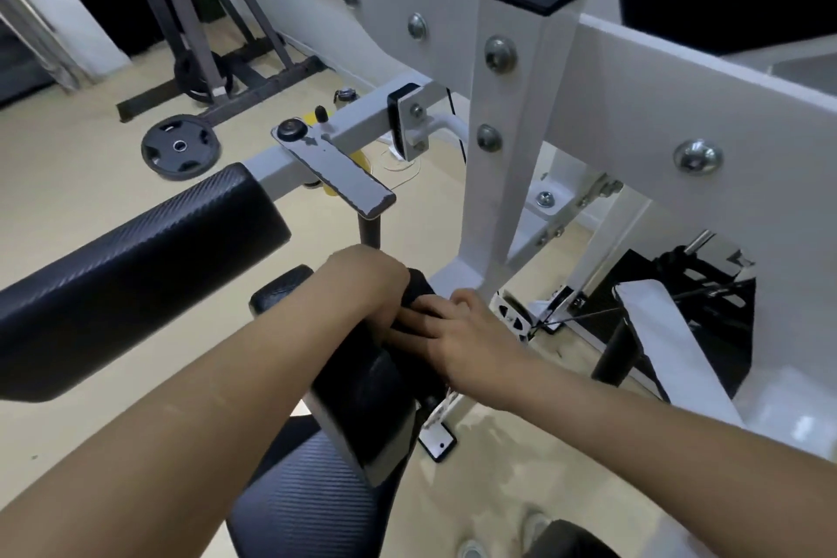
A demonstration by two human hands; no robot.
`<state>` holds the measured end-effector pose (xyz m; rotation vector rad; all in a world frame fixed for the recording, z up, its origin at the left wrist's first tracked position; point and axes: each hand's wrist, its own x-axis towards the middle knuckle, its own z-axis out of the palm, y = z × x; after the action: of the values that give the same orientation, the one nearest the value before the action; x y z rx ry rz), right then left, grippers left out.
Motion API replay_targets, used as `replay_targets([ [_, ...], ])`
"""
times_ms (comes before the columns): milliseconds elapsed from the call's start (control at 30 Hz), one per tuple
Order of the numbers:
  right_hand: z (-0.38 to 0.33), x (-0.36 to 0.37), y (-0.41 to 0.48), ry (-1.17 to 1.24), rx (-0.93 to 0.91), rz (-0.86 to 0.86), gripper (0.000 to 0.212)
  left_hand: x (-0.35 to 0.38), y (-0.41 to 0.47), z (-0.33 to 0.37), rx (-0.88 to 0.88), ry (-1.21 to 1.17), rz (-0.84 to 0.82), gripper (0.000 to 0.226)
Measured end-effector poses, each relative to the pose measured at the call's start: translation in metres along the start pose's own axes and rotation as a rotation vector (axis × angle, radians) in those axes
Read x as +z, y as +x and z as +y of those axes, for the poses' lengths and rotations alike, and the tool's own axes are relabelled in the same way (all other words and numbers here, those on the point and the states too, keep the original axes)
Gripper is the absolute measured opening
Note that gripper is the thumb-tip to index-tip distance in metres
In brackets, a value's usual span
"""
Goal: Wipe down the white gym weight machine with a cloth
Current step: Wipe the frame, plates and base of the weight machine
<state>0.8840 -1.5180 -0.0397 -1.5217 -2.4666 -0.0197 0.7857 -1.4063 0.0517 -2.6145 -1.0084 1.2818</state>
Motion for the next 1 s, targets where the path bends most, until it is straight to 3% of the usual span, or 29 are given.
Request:
replay_targets([
  [67,0.016,0.001,-0.001,-0.176,-0.078,0.039,0.058,-0.002,0.002,0.000,0.035,-0.021,0.011,0.034],
  [167,0.036,-0.001,-0.008,-0.243,-0.090,0.073,0.050,0.000,0.008,0.001,0.082,-0.128,0.051,0.037],
  [334,0.064,-0.034,-0.017,-0.008,0.123,0.118,0.047,-0.011,0.028,0.011,0.133,-0.311,0.012,0.030],
  [467,0.043,-0.043,-0.011,0.115,0.354,0.588,0.039,-0.027,0.039,0.016,0.060,-0.611,0.369,0.008],
  [634,0.007,-0.047,-0.002,0.803,0.959,1.159,0.040,-0.026,0.023,0.009,0.042,-1.229,0.797,0.014],
  [734,0.019,-0.061,0.026,1.056,1.140,1.382,0.038,-0.031,0.012,0.018,0.100,-1.277,0.991,0.019],
  [834,0.033,-0.055,0.048,1.038,1.158,1.348,0.037,-0.033,0.016,0.026,0.147,-1.335,0.950,0.024],
  [934,0.043,-0.024,0.041,1.119,1.392,1.114,0.036,-0.027,0.028,0.032,0.082,-1.176,0.834,0.033],
  [1001,0.041,-0.009,0.030,1.154,1.487,0.927,0.034,-0.022,0.032,0.034,0.067,-1.033,0.638,0.041],
])
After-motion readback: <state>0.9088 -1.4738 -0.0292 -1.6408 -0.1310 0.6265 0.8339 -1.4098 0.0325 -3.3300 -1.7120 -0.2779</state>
